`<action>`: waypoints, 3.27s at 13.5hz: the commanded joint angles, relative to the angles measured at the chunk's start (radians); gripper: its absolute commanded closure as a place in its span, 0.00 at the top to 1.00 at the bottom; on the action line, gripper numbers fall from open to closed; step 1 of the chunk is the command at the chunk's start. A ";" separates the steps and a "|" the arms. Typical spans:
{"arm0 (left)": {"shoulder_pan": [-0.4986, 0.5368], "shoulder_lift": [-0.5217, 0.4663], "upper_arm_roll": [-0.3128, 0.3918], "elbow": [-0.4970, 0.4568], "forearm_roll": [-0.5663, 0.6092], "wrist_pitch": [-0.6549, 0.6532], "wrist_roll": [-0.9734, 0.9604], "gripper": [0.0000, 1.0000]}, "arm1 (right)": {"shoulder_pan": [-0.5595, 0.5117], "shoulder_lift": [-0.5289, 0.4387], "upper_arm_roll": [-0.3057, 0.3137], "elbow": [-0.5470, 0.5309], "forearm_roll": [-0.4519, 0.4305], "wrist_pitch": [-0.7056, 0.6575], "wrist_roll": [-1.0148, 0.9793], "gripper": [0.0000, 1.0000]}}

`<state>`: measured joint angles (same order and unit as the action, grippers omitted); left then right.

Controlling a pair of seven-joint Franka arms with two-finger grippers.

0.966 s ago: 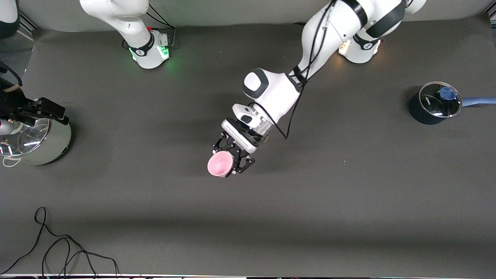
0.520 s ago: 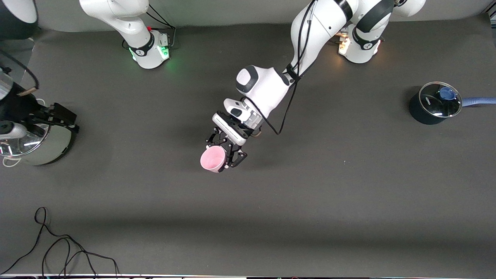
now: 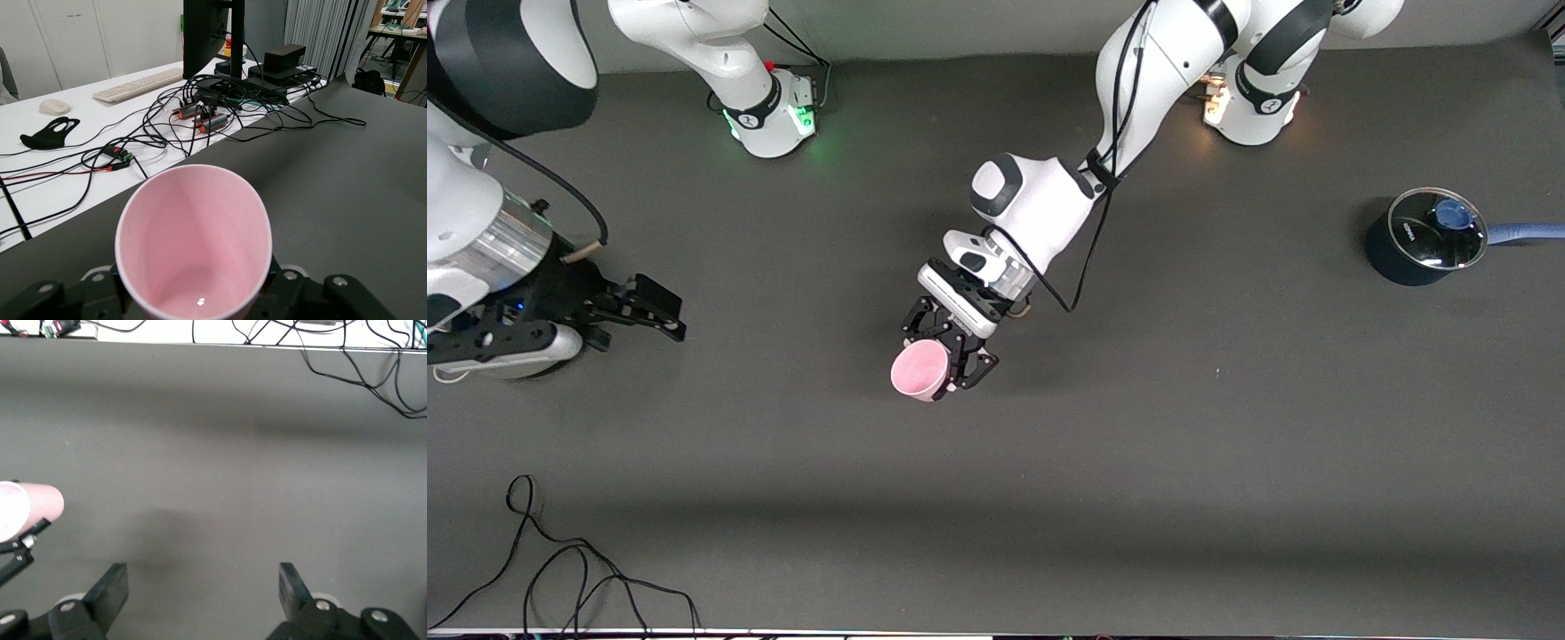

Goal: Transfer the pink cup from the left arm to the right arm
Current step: 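Move the right gripper toward the pink cup held by the left gripper, then close the right gripper on the pink cup's side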

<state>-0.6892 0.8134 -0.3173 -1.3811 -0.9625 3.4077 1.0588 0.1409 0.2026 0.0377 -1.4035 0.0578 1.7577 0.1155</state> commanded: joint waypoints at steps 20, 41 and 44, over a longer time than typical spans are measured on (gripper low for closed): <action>-0.015 0.003 0.018 0.013 -0.005 0.007 -0.045 0.00 | 0.281 0.196 -0.009 0.115 -0.096 0.178 0.420 1.00; -0.044 0.026 0.018 0.011 -0.008 0.096 -0.098 0.00 | 0.359 0.348 -0.007 0.098 -0.112 0.221 0.486 1.00; -0.044 0.026 0.018 0.011 -0.013 0.096 -0.098 0.00 | 0.361 0.351 -0.007 0.092 -0.112 0.204 0.478 1.00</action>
<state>-0.7126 0.8370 -0.3145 -1.3806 -0.9643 3.4827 0.9766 0.4922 0.5508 0.0363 -1.3180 -0.0349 1.9797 0.5836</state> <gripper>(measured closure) 0.295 0.000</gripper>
